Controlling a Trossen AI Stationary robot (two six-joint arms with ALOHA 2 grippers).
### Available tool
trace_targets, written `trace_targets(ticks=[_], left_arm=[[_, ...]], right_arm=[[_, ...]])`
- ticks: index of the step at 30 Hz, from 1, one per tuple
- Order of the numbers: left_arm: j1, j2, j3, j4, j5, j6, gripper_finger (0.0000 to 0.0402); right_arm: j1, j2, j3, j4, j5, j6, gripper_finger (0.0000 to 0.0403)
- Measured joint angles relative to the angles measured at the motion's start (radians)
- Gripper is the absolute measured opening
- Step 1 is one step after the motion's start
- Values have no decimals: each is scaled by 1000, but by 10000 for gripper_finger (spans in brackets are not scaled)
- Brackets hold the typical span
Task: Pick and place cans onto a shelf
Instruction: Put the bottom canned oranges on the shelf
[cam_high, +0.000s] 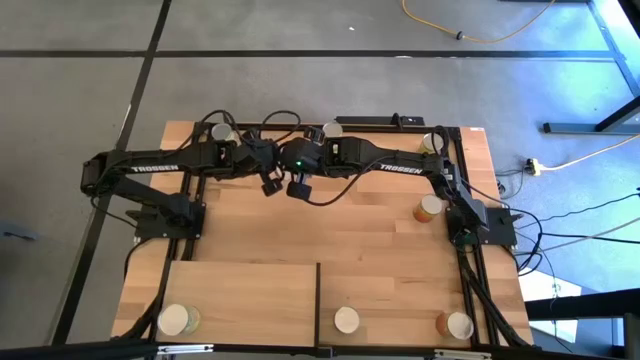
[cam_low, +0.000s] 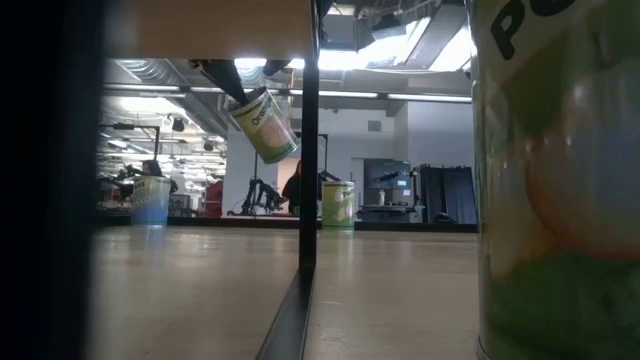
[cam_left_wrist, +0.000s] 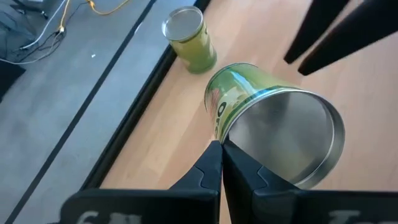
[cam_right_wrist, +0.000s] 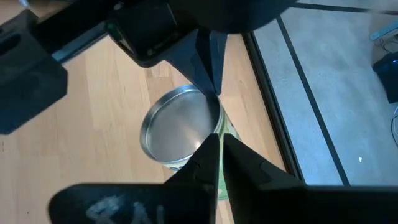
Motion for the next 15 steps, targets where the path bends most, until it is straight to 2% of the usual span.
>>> trace_targets(ticks=[6,15], left_arm=[[0,-1,0,-31,50,0,0],[-1,-58,46,-158,56,-3,0]], right_arm=[[4,-5,15,-14,3,-5,27],[15,-116,15,-32,25,-27,28]])
